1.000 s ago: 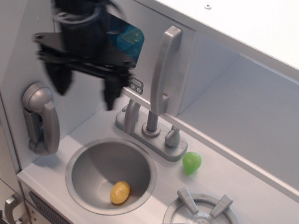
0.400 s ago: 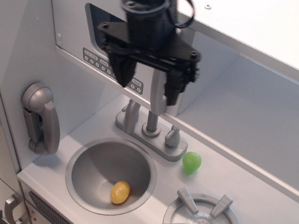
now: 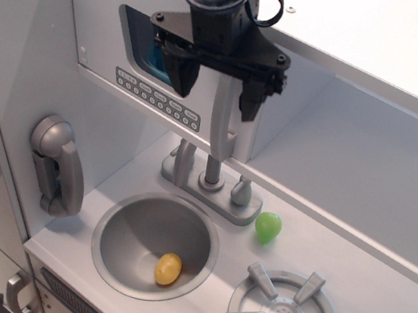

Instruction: Open microwave

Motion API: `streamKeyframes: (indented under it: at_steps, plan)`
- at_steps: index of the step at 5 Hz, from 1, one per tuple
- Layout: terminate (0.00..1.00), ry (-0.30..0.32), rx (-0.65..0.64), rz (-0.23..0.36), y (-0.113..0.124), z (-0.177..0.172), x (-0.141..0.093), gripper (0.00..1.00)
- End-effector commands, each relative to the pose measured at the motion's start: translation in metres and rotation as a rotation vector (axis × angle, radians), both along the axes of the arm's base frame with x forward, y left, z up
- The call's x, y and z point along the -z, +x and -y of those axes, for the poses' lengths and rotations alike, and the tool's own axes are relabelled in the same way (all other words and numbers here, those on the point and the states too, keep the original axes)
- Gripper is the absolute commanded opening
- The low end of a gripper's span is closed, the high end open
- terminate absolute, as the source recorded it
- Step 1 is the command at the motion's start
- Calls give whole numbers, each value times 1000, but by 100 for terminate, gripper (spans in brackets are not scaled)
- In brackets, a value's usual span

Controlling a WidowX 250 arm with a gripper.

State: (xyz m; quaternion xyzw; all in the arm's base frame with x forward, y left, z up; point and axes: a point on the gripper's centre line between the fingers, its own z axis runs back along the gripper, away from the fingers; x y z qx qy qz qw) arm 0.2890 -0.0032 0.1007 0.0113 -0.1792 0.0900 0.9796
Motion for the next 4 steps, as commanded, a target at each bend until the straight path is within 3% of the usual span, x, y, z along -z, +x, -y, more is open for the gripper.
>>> streamKeyframes:
  at_steps: [1,2,4]
  plan:
    - [0,17,-2,70,15,-8,-12,0]
    - [0,-21,29,61,14,-9,-13,0]
    - [0,-33,80,69,-7,-10,-11,0]
